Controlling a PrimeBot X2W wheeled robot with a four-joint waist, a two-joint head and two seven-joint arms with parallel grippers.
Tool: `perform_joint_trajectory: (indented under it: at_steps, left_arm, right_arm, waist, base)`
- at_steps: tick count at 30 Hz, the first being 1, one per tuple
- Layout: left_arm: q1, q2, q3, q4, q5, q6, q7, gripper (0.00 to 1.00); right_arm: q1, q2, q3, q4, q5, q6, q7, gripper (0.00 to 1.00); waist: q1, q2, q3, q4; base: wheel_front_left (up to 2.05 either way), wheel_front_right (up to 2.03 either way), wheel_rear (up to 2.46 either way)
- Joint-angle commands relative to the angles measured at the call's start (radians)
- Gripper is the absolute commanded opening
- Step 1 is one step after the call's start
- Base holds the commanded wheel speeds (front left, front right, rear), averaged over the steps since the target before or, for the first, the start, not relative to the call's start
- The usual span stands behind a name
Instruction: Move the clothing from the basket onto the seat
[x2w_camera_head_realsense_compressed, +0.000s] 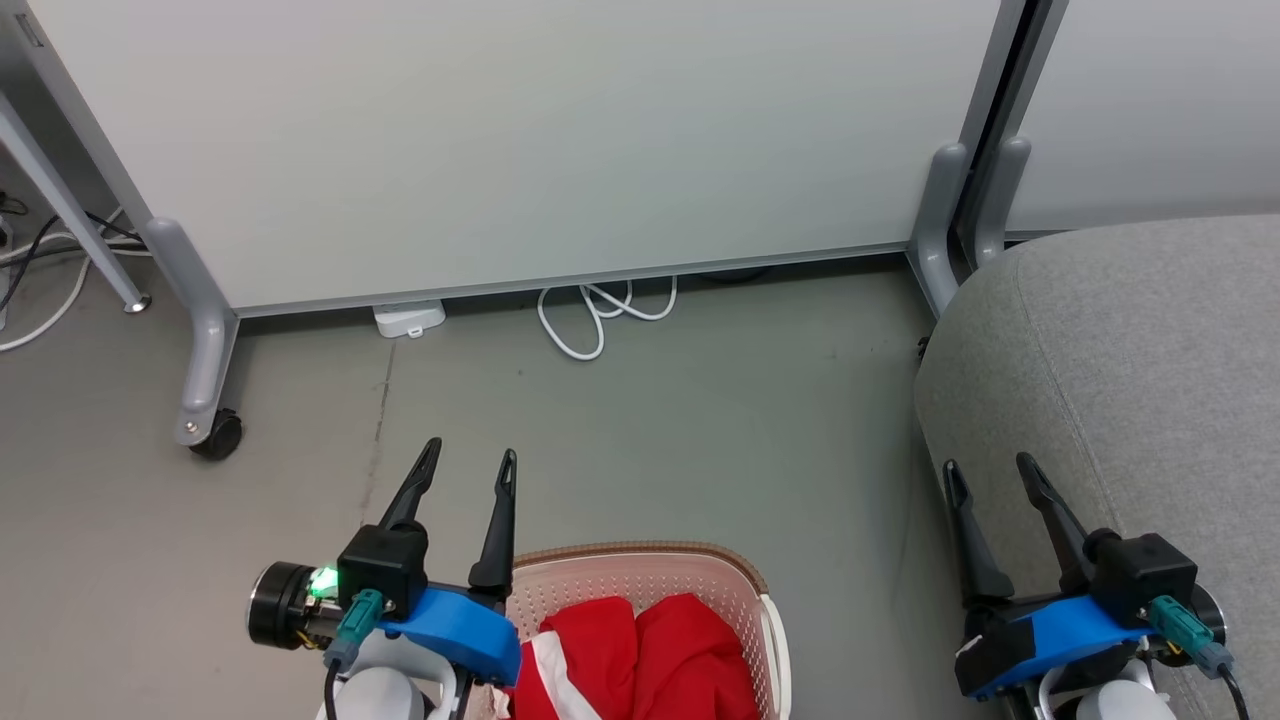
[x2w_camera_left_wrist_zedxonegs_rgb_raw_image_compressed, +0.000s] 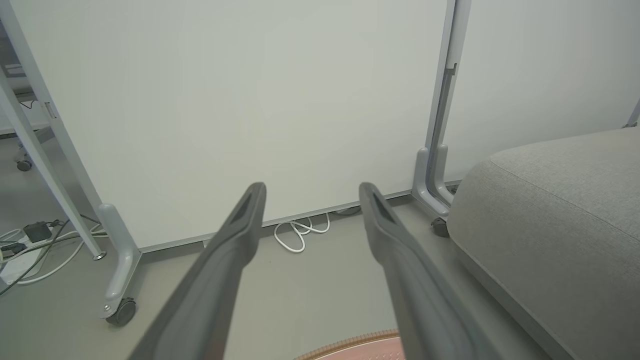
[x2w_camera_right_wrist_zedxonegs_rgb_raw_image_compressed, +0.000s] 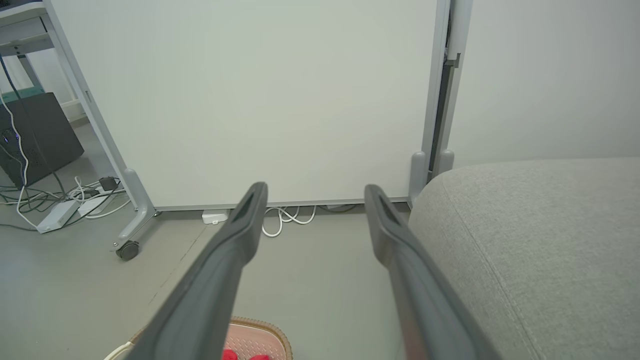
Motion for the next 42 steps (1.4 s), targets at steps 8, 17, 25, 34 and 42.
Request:
perform_joint_trajectory:
  at_steps: [8, 17, 25, 34, 42]
  left_arm:
    - [-0.097, -0.001, -0.035, 0.093, 0.03, -0.023, -0.005, 1.0]
    - [-0.22, 0.0, -0.096, 0.266, 0.052, -0.042, -0.005, 1.0]
    - [-0.343, 0.01, -0.159, 0.453, 0.057, -0.048, -0.005, 1.0]
    - [-0.462, 0.014, -0.22, 0.672, 0.035, -0.048, -0.005, 1.0]
    - [-0.537, 0.009, -0.258, 0.823, -0.003, -0.048, 0.013, 1.0]
  right_arm:
    - [-0.043, -0.005, 0.007, -0.012, 0.008, 0.0, -0.006, 1.0]
    - [-0.107, -0.005, 0.009, -0.027, 0.005, 0.0, -0.005, 1.0]
    - [-0.19, -0.005, 0.016, -0.046, 0.021, 0.0, -0.005, 1.0]
    - [-0.264, -0.005, 0.019, -0.066, 0.033, 0.0, -0.005, 1.0]
    - [-0.315, -0.005, 0.021, -0.084, 0.032, 0.0, -0.005, 1.0]
  waist:
    - [0.0, 0.0, 0.076, -0.022]
    - [0.0, 0.0, 0.211, -0.066]
    - [0.0, 0.0, 0.356, -0.114]
    - [0.0, 0.0, 0.494, -0.144]
    - [0.0, 0.0, 0.595, -0.156]
  base:
    - [0.0, 0.0, 0.0]
    - [0.0, 0.0, 0.0]
    - [0.0, 0.0, 0.0]
    - [0.0, 0.0, 0.0]
    - [0.0, 0.0, 0.0]
